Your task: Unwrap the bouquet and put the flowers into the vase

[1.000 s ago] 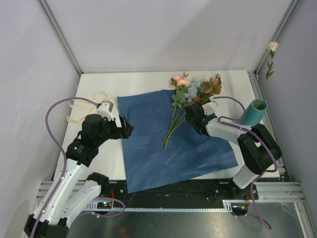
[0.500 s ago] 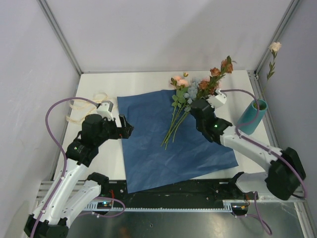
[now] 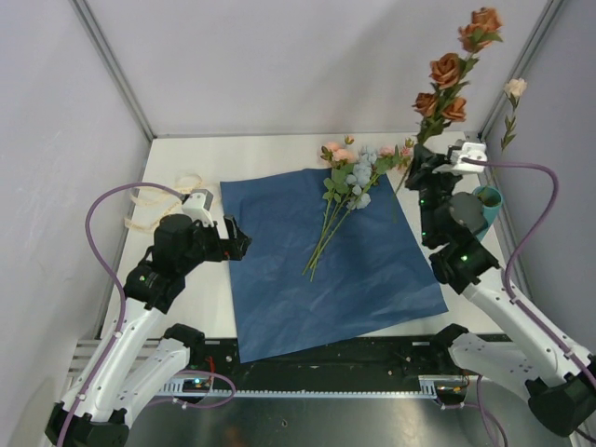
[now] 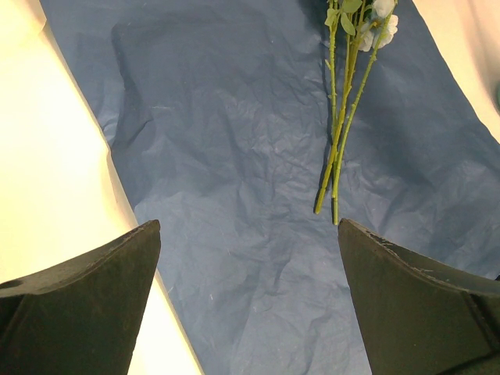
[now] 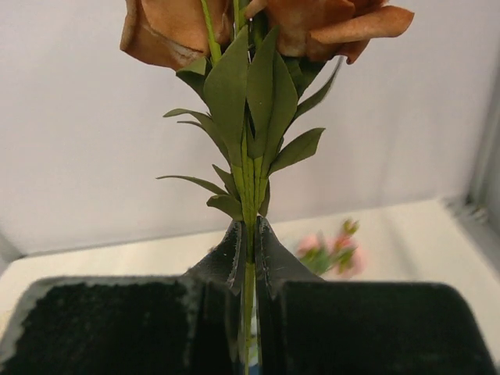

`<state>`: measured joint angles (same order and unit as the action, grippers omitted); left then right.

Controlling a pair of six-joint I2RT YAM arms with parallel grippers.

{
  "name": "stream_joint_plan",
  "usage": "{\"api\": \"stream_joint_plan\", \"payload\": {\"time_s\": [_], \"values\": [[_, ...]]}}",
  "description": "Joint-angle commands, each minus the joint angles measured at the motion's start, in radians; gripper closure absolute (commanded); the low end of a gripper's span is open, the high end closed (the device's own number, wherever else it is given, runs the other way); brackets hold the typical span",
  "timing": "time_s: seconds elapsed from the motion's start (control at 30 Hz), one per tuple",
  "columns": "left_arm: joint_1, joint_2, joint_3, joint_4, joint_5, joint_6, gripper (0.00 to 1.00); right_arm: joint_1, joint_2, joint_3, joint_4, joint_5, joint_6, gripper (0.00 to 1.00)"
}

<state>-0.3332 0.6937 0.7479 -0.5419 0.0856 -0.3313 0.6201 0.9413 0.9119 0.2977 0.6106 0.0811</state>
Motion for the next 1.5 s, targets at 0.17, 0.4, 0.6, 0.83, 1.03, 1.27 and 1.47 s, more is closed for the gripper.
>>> {"api": "stream_joint_plan", "payload": {"time_s": [0.17,0.4,0.6,0.83,1.03,1.27,1.47], "values": [[0.007,-0.001,-0.004,0.010,0.006,0.020,0.00,-0.400,-0.125,-0.015,0.186,-0.263,-0.262,1.00],[0.008,0.000,-0.002,0.010,0.003,0.020,0.00,-0.736,-0.112,-0.019,0.206,-0.445,-0.105,1.00],[0.008,0.000,-0.003,0.011,0.002,0.020,0.00,-0.846,-0.076,-0.034,0.231,-0.496,-0.086,1.00],[0.008,0.002,-0.003,0.010,0.004,0.020,0.00,-0.861,-0.035,-0.120,0.262,-0.503,-0.091,1.00],[0.007,-0.002,-0.004,0.011,0.003,0.021,0.00,-0.861,0.007,-0.204,0.274,-0.478,-0.074,1.00],[0.008,-0.001,-0.004,0.010,0.006,0.020,0.00,-0.851,-0.005,-0.246,0.164,-0.410,-0.012,0.92],[0.008,-0.002,-0.005,0.011,0.008,0.020,0.00,-0.835,-0.057,-0.258,0.039,-0.337,0.053,0.75]]}}
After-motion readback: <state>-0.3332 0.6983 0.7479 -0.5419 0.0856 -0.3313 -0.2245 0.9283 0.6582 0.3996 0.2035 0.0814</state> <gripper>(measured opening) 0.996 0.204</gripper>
